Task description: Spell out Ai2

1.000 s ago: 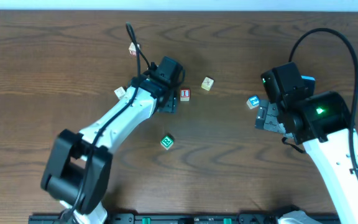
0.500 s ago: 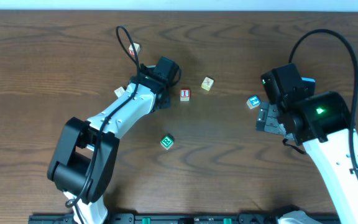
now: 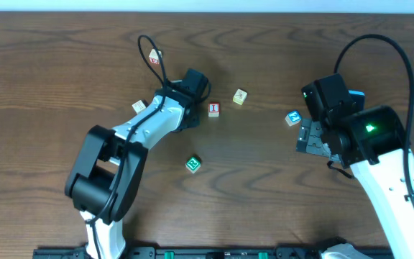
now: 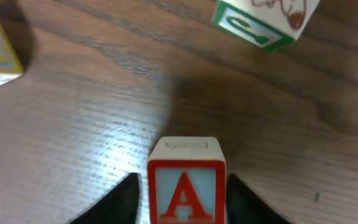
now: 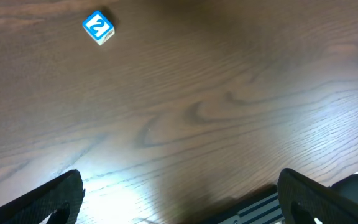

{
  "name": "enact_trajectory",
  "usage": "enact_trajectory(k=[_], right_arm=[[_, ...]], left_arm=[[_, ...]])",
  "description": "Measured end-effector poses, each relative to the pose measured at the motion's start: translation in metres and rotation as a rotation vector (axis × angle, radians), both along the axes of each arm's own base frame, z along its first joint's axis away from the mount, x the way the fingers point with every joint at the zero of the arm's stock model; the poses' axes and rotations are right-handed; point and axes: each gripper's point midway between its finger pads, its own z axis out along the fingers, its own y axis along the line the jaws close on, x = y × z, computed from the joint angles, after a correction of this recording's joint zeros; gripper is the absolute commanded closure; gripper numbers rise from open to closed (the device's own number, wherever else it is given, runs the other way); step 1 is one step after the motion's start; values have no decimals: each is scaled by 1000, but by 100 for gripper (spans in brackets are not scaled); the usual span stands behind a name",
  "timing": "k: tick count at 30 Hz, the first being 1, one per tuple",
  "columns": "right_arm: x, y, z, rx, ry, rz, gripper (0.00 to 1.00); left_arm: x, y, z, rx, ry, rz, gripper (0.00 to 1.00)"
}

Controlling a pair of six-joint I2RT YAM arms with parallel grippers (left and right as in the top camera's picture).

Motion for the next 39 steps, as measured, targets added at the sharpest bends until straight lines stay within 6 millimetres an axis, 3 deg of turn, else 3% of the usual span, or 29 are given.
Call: enact_trajectory(k=[3,12,21,25,26,30,39], right_arm=[[0,0,0,-2,1,0,1],[0,-1,0,-5,1,-1,1],[0,-1,0,-5,1,-1,1],[0,-1,0,-5,1,-1,1],[0,-1,0,-5,1,-1,1],[0,-1,0,-5,1,-1,1],[0,-1,0,-5,1,-1,1]], left_arm=[[6,-5,1,-21,-22,-1,68],[25,-27,9,-91,-107,-79,68],[24,-53,12,-123,-124,-229,67],[23,-55,12,-122,-121,-256,66],[23,-55,12,-121,-119,-259,60],[19,-53,10,-113,-101,-266,55],[18,-53,9,-108,-97,-274,56]])
